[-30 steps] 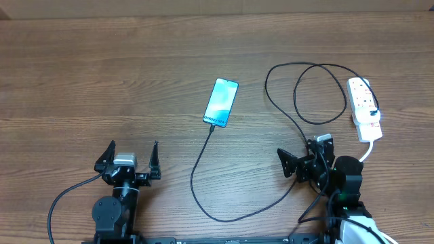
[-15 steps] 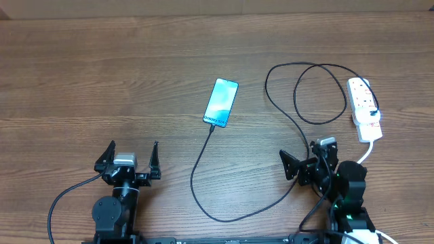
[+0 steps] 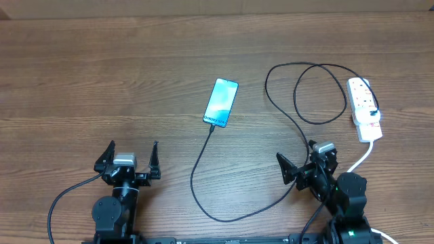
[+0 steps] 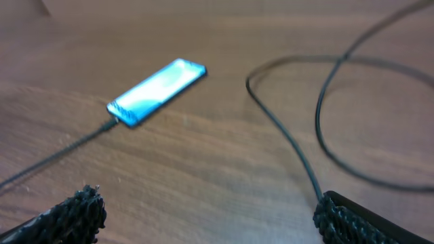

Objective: Plug charger to phone and switch on socket

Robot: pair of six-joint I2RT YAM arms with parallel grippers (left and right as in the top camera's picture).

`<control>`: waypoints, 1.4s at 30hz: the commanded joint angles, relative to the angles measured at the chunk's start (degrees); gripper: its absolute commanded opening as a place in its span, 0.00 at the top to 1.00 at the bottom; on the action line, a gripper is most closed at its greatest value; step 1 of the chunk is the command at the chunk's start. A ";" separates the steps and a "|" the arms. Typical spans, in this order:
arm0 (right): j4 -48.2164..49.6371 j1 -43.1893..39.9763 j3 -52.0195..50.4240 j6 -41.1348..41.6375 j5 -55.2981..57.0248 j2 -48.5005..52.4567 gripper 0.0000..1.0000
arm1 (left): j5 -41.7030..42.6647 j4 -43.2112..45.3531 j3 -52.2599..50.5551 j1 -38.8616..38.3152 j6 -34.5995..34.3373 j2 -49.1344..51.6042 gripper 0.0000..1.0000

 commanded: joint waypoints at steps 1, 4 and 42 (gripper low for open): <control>0.17 1.16 -0.55 -0.20 1.95 -4.79 0.00 | -0.37 -0.04 -0.20 0.31 0.90 -0.66 0.00; 0.11 1.16 -0.55 -0.02 1.92 -7.19 0.00 | -0.37 -0.04 -0.20 0.31 0.90 -0.66 0.00; 0.31 1.16 -0.52 -0.04 1.75 -20.09 0.00 | -0.37 -0.04 -0.20 0.31 0.90 -0.66 0.00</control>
